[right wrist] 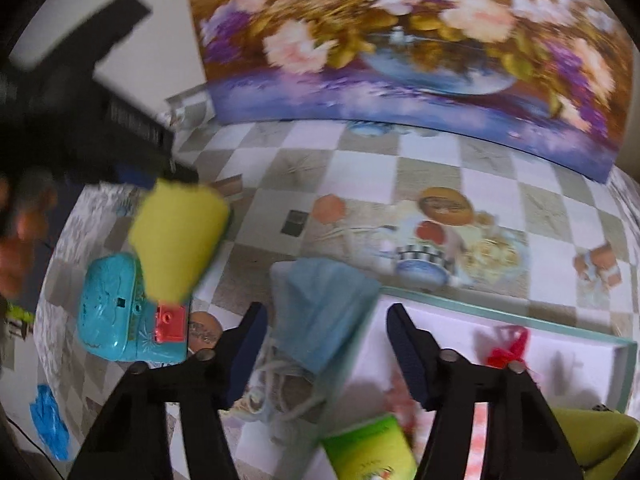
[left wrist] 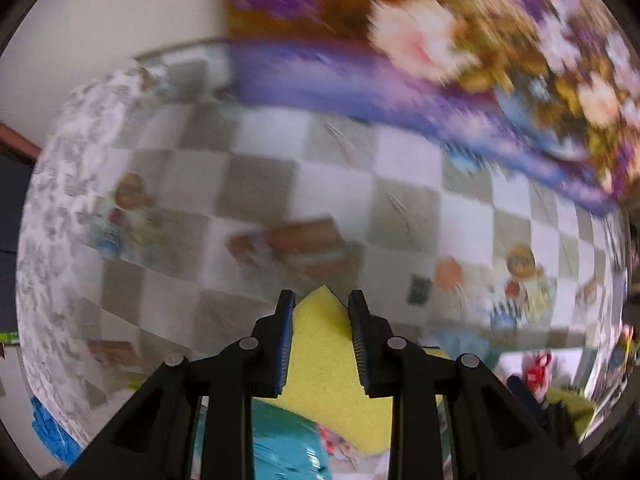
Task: Organize soft objects
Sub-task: 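Lift the sponge with the left tool while the right tool grasps the blue mask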
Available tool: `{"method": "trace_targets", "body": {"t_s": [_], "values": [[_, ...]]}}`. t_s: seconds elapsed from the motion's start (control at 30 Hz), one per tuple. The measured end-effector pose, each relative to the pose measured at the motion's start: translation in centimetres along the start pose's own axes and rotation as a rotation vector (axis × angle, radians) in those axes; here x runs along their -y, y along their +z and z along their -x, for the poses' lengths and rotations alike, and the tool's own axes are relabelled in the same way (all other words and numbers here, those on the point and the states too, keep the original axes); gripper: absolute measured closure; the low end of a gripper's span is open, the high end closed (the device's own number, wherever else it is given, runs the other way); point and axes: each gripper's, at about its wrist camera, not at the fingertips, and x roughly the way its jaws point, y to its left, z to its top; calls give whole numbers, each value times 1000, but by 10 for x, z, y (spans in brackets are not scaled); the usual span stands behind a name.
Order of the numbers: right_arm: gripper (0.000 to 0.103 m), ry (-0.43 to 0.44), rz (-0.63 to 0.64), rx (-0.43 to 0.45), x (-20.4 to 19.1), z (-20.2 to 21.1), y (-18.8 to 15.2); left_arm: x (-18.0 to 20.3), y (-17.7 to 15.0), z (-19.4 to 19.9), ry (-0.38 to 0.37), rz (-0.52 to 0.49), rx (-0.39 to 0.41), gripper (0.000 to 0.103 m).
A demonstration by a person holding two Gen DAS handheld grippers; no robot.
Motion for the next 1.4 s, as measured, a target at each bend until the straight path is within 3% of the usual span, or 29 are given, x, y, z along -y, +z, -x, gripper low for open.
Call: {"method": "trace_targets", "body": {"t_s": [0.1, 0.23, 0.6, 0.83, 1.0, 1.2, 1.4], "values": [[53, -4, 30, -13, -10, -10, 1, -14, 5, 3, 43, 16, 28, 75], [54, -53, 63, -45, -18, -27, 0, -24, 13, -6, 62, 38, 24, 75], [94, -118, 109, -61, -25, -47, -5, -39, 15, -29, 42, 70, -12, 75], [95, -53, 73, 11, -21, -12, 0, -38, 11, -12, 22, 97, 3, 75], [95, -44, 46, 65, -18, 29, -1, -29, -2, 28, -2, 104, 53, 75], [95, -52, 22, 126, -13, 86, -12, 1, -32, 80, -38, 58, 117, 75], [95, -54, -35, 182, 5, 138, -39, 39, -80, 104, -125, 1, 147, 75]]}}
